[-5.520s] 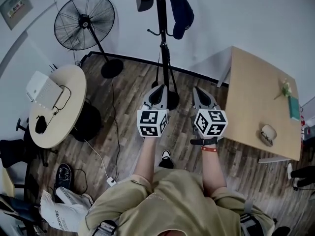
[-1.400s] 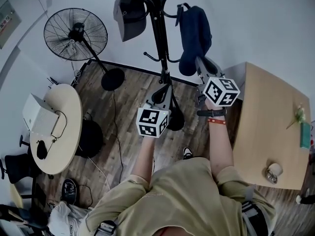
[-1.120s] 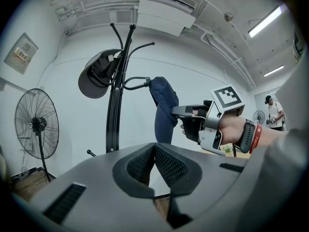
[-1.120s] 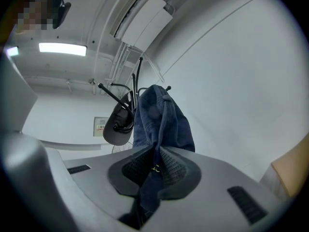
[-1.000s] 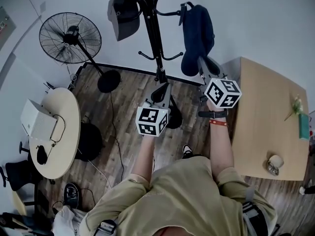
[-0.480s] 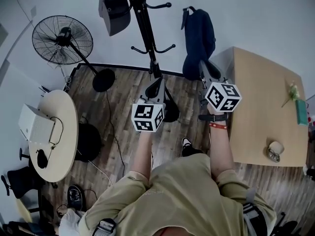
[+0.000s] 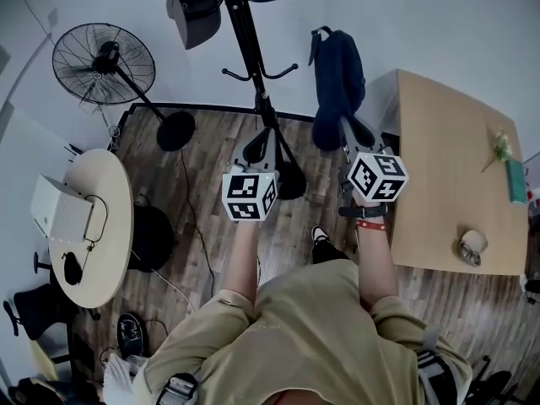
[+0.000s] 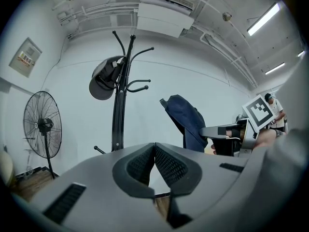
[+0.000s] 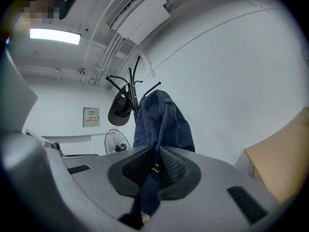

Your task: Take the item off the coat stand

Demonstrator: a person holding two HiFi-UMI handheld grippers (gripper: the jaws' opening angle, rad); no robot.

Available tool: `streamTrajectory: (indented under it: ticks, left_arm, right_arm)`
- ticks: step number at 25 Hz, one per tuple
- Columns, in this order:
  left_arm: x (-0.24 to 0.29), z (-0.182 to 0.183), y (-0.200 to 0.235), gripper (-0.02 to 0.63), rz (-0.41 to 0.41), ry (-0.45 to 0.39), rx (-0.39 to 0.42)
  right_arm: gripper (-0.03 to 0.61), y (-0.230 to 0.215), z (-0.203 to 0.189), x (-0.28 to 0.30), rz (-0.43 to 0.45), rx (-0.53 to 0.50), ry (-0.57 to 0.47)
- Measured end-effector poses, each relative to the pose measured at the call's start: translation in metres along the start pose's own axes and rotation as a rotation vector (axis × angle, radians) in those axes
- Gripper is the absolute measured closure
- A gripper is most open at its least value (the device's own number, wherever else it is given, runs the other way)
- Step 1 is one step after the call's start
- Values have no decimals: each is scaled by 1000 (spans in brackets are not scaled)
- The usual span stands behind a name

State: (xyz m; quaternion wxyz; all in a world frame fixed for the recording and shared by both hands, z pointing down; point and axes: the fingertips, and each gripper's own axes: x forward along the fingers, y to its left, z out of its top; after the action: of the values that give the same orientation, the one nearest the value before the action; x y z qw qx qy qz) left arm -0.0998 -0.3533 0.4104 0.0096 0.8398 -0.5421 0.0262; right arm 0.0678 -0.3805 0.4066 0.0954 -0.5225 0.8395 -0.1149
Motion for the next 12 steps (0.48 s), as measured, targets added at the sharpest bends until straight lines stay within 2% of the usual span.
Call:
streamTrajectory:
  ticks: [12]
  left_arm:
    - [-9,-11,9,591,46,14,6]
  right_arm:
    - [528,10,-36,-7,-37,-85,65]
